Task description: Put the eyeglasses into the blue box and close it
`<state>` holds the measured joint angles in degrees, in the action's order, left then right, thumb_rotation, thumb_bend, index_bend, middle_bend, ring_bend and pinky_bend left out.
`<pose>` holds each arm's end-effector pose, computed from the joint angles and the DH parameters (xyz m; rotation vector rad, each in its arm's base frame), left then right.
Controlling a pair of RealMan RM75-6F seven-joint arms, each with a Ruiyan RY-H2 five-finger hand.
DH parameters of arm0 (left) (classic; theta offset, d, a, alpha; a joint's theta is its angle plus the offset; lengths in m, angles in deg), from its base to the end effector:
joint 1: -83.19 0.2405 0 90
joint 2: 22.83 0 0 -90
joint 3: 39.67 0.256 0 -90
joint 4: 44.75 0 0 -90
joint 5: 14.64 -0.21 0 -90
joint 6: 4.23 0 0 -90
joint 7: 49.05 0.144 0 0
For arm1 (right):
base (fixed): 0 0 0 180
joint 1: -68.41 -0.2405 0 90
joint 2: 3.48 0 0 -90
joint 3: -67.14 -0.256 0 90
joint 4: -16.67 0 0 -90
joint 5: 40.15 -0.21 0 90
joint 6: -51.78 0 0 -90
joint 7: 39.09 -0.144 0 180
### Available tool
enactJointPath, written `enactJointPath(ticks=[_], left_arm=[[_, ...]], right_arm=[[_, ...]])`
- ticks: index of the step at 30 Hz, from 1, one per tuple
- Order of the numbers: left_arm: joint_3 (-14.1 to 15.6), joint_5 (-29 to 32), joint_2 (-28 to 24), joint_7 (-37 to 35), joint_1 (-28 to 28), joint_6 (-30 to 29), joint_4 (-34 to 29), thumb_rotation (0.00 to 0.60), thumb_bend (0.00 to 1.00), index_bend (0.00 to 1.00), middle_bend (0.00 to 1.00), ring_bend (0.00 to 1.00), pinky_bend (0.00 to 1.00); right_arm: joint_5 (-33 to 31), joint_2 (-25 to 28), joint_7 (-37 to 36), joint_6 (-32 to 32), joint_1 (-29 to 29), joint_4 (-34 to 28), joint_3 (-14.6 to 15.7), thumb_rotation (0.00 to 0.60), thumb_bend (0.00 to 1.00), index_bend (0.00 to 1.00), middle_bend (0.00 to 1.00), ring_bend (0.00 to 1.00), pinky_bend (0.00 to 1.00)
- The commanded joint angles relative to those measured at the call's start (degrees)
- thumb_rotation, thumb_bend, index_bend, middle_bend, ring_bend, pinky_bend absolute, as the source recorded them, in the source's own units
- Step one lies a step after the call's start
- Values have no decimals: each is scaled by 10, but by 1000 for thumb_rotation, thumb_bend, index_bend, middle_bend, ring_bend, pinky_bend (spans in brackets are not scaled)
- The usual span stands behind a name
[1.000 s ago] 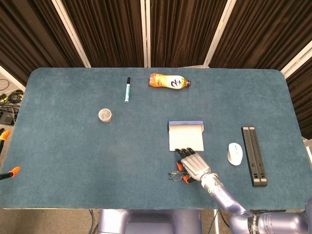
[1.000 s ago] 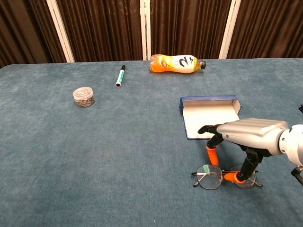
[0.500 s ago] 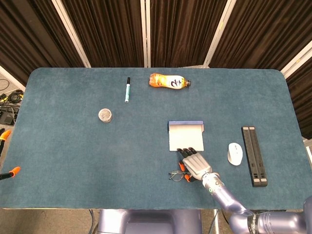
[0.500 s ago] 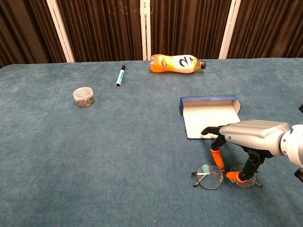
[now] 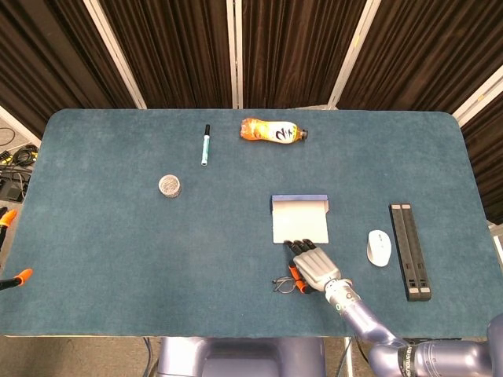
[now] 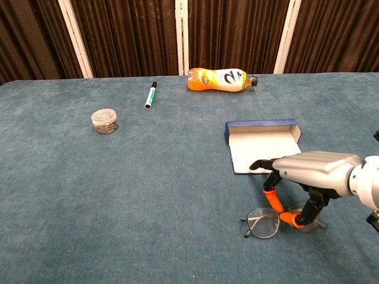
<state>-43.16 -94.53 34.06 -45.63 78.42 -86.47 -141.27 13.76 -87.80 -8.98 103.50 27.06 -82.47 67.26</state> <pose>-0.3206 0.1815 0.1939 -1.3478 -0.8885 -0.7532 -0.1677 -0.2684 -0.0370 2.0845 -1.1073 0.6337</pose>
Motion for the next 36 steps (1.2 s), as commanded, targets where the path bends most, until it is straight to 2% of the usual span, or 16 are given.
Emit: enactJointPath(ticks=[1, 9, 14, 21, 23, 24, 30, 36], left_arm=[[0, 0, 0, 0, 0, 0, 0, 600, 0, 0, 0, 0, 0], [-3, 5, -1, -4, -2, 2, 1, 600, 0, 0, 0, 0, 0], [-6, 11, -2, -6, -4, 6, 3, 600, 0, 0, 0, 0, 0], [-10, 23, -1, -7, -8, 15, 5, 600, 0, 0, 0, 0, 0], [-12, 29, 0, -6, -9, 19, 7, 600, 0, 0, 0, 0, 0], [-14, 38, 1, -5, -12, 25, 10, 600, 0, 0, 0, 0, 0], [-19, 59, 6, 0, -18, 41, 17, 600, 0, 0, 0, 0, 0], [-21, 70, 9, 4, -22, 48, 21, 600, 0, 0, 0, 0, 0]], right_arm=[[3, 3, -4, 1, 0, -3, -3, 600, 376, 617, 0, 0, 0], [1, 8, -27, 7, -10, 6, -34, 600, 377, 624, 0, 0, 0], [-24, -1, -38, 3, -28, 42, -70, 600, 377, 620, 0, 0, 0], [-60, -25, -39, -14, -56, 113, -99, 600, 377, 618, 0, 0, 0], [-71, -35, -37, -25, -67, 142, -105, 600, 377, 618, 0, 0, 0], [-81, -45, -34, -33, -77, 177, -110, 600, 377, 617, 0, 0, 0], [-91, -75, -51, -60, -92, 262, -117, 600, 377, 619, 0, 0, 0], [-92, -95, -68, -78, -98, 309, -120, 600, 378, 620, 0, 0, 0]])
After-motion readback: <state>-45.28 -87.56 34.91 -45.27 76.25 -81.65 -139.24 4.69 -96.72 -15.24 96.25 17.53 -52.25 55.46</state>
